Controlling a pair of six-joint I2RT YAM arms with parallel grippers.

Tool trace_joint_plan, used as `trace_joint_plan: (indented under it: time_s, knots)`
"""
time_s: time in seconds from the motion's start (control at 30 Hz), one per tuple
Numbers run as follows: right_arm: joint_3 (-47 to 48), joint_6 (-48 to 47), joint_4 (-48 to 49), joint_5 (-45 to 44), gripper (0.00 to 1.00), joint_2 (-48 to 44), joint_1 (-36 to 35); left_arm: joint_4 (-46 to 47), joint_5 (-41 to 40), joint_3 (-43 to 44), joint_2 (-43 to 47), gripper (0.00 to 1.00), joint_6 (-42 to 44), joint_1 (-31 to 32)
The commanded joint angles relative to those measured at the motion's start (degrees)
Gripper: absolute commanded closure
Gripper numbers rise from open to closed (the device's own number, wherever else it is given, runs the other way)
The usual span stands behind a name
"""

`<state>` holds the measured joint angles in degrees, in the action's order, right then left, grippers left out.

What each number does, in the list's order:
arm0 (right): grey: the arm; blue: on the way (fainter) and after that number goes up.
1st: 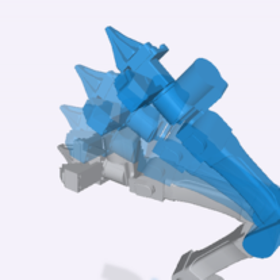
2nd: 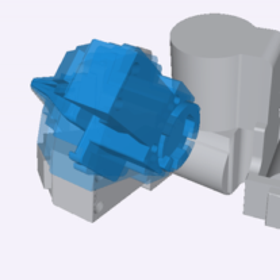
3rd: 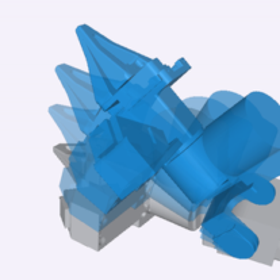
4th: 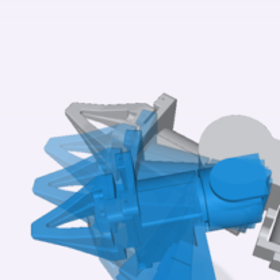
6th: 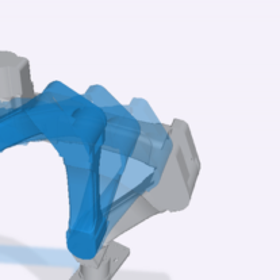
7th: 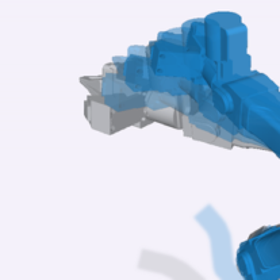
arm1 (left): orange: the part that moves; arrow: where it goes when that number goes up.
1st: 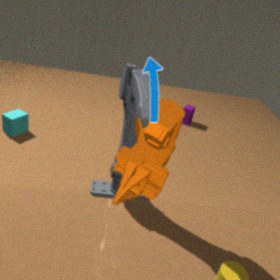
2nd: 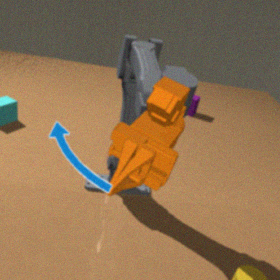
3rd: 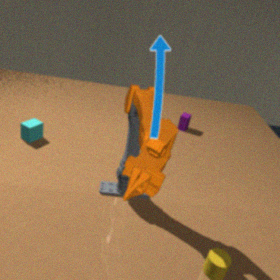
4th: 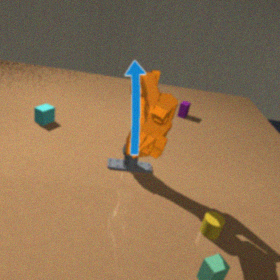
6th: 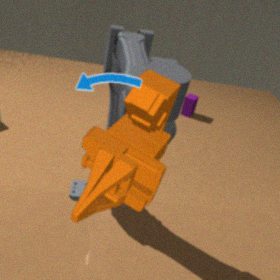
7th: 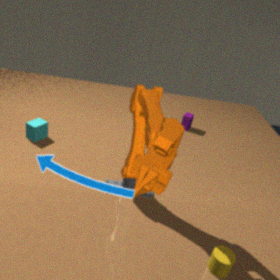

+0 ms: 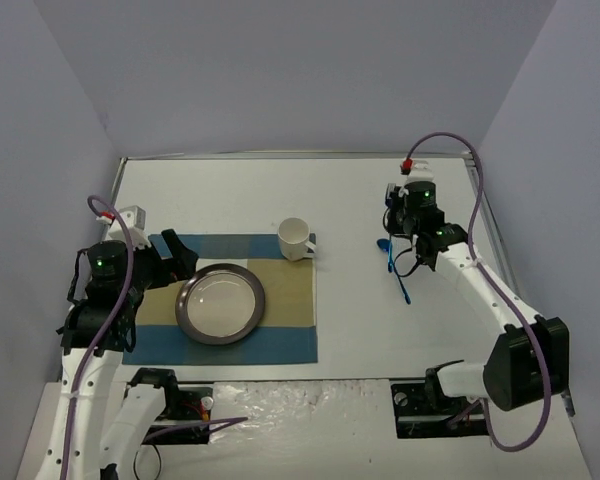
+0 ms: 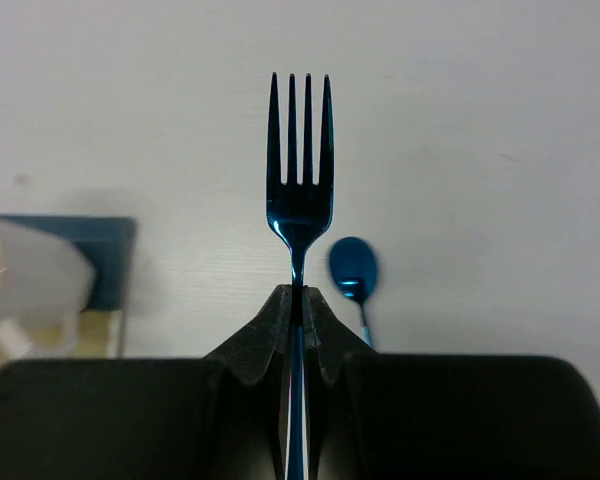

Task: Set the dinner table for one person

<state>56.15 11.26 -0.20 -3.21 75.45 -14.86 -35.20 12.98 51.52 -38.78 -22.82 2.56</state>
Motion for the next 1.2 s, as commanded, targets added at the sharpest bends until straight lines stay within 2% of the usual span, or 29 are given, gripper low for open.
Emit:
trace_joint_plan:
  time_s: [0.0,0.17,0.23,0.33,0.43,0.63,0.77,1.17]
  knots:
    - [0.98,2.88,3.05,4.46,1.00,-4.71,-10.14,10.31,4.54,4.68,-3.31,0.03,-6.83,2.59]
    - [-0.16,6.40,5.90,4.71,1.00,-7.15,-19.14,16.47,-4.05,6.62,-8.05,0.03,-8.90,14.26]
    - [-0.07,7.42,7.05,4.75,1.00,-7.11,-22.31,20.08,-10.08,7.50,-10.75,0.03,-8.86,21.34]
    - [0.07,9.18,8.74,4.88,1.00,-6.62,-25.19,25.47,-15.24,8.74,-15.16,0.03,-8.47,28.06]
    - [-0.06,10.68,10.57,4.60,1.00,-6.31,-27.58,30.79,-17.24,9.65,-19.38,0.03,-8.54,31.82]
    - [0.01,12.91,13.37,3.91,1.00,-4.97,-30.12,38.87,-20.26,11.49,-26.66,0.10,-8.99,36.61]
    - [0.26,13.00,13.57,3.39,1.00,-4.25,-31.02,42.10,-19.63,12.13,-29.82,0.15,-10.24,37.43]
    - [0.03,13.26,14.15,1.83,1.00,-3.18,-31.39,43.59,-18.25,13.69,-33.16,0.51,-10.93,37.95]
